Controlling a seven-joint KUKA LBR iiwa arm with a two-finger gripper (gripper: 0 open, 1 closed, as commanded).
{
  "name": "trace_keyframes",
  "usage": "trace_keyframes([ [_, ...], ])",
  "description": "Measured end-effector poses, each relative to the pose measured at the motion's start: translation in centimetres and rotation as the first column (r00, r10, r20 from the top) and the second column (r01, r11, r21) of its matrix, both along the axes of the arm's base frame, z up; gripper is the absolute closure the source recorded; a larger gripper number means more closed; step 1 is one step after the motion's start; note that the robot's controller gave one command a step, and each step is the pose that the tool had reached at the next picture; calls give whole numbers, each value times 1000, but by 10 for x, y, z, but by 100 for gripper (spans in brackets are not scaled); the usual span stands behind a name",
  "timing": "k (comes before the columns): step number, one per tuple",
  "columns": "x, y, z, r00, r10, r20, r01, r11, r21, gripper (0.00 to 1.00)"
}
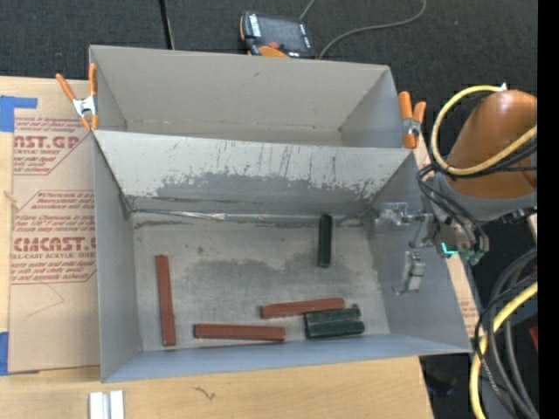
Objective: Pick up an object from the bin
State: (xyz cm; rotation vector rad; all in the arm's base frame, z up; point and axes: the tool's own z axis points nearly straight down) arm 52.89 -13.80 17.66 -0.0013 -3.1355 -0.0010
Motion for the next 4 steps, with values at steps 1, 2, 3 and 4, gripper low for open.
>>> trace_keyframes([
  [1, -38, 36, -58, 996, -90, -1, 90, 996, 2, 0],
  [2, -45, 101, -105, 968, 250, 24, -250, 968, -4, 0],
  [3, -44, 100, -104, 969, 246, 28, -246, 969, -5, 100],
  [4, -45, 100, -105, 969, 247, 23, -247, 969, -4, 0],
])
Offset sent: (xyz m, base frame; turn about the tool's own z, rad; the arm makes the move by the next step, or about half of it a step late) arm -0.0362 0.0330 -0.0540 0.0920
